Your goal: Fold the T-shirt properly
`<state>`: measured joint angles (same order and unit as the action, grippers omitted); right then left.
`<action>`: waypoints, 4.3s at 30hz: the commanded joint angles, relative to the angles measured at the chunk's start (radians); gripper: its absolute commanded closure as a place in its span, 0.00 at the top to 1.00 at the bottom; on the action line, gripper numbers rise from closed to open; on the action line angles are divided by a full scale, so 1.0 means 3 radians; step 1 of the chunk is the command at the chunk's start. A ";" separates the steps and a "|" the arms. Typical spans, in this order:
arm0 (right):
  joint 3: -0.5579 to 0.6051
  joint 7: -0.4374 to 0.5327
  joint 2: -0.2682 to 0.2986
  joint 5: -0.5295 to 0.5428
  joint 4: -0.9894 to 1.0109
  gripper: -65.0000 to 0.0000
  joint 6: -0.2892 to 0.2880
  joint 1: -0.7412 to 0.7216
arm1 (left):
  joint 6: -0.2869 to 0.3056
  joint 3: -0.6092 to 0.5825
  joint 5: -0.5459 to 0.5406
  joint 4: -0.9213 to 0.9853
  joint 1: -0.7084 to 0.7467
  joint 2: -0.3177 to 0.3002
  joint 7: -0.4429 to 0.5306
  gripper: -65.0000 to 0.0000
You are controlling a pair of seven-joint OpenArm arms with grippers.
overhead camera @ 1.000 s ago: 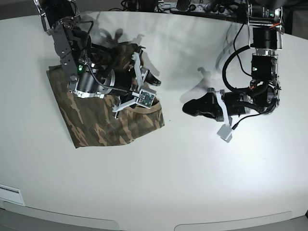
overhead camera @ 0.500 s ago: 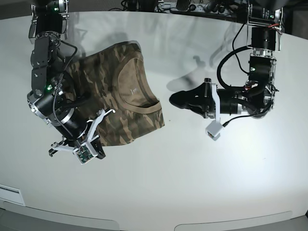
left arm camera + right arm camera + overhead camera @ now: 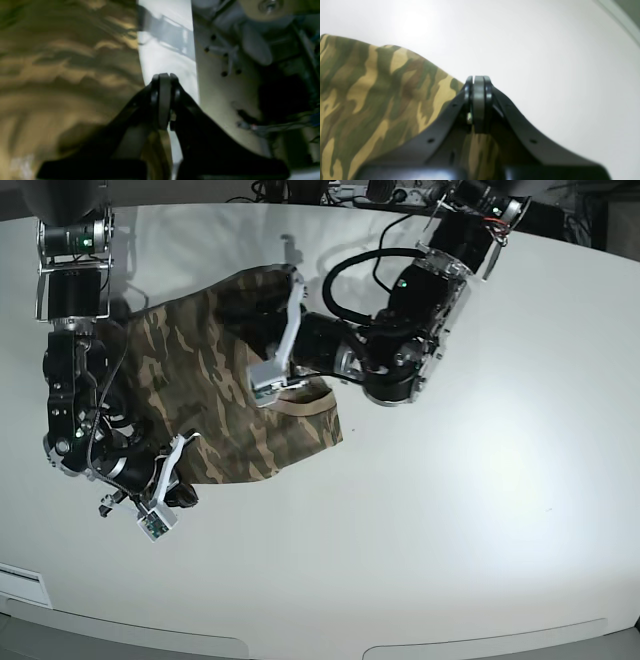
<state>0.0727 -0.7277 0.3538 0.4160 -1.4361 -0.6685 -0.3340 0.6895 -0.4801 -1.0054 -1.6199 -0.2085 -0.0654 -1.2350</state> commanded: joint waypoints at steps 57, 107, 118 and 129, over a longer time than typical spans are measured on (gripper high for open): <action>-0.0788 -0.0093 0.0317 0.0357 -0.0086 0.00 -0.0006 0.0809 | -0.0141 0.0022 0.1456 0.0317 -0.0702 -0.0875 0.0996 0.00; -0.0877 -0.0529 0.0243 0.0402 -0.2525 0.00 0.1142 0.2274 | 0.0029 0.0586 -0.1175 0.0420 -0.1034 -0.1375 0.0027 0.00; -0.1671 -0.1157 0.0239 0.2618 -0.2893 0.00 -0.0076 0.2450 | 0.0029 0.1638 -0.1594 -0.0610 0.0122 -0.1600 -0.0389 0.00; -0.2923 -0.2096 0.0056 0.3558 -0.2897 0.00 -0.0099 0.3126 | 0.0029 0.2270 -0.1594 -0.1813 0.1497 -0.1795 -0.0388 0.00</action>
<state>-0.7975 -1.3735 0.3569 1.4567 -2.2917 -0.6975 0.6010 0.6907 0.1928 -1.4590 -2.1479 0.2470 -0.5926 -1.3613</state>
